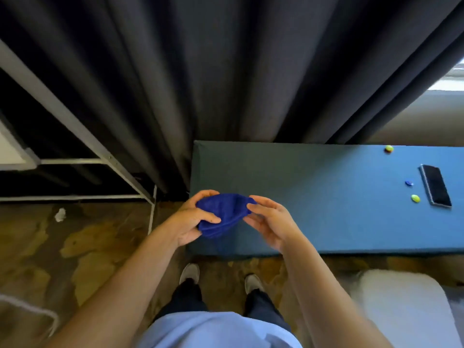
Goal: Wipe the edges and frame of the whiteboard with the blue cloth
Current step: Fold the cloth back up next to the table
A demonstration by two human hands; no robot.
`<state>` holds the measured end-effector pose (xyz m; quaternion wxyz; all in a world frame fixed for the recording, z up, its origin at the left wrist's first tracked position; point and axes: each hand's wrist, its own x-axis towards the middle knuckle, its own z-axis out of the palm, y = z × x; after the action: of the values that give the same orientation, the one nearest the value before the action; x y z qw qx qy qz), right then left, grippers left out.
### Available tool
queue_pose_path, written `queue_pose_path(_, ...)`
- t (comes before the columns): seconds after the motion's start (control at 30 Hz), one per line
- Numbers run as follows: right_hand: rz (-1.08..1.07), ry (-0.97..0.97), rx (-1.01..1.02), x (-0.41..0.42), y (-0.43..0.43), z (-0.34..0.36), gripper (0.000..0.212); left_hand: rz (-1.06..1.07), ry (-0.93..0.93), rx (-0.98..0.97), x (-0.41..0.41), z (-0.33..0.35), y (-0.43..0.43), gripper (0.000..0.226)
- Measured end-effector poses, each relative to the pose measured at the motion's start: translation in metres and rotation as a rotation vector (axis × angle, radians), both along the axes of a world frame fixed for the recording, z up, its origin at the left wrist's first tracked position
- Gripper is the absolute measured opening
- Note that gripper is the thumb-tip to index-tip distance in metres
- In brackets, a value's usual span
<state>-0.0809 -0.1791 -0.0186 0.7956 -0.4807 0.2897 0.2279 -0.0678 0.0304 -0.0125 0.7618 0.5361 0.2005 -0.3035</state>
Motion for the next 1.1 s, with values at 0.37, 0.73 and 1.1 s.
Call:
queue_pose_path(0.37, 0.054, 0.039, 0.196, 0.044, -0.069, 0.012, 0.027, -0.049, 0.039, 0.363, -0.001, 0.012, -0.067, 0.102)
queue_pose_path(0.73, 0.033, -0.163, 0.078, 0.075, -0.053, 0.073, 0.022, 0.371, 0.429, -0.447, 0.042, 0.033, -0.091, 0.022)
queue_pose_path(1.1, -0.084, -0.387, -0.041, 0.032, -0.044, 0.035, 0.025, 0.230, 0.048, 0.225, 0.047, 0.031, -0.054, 0.030)
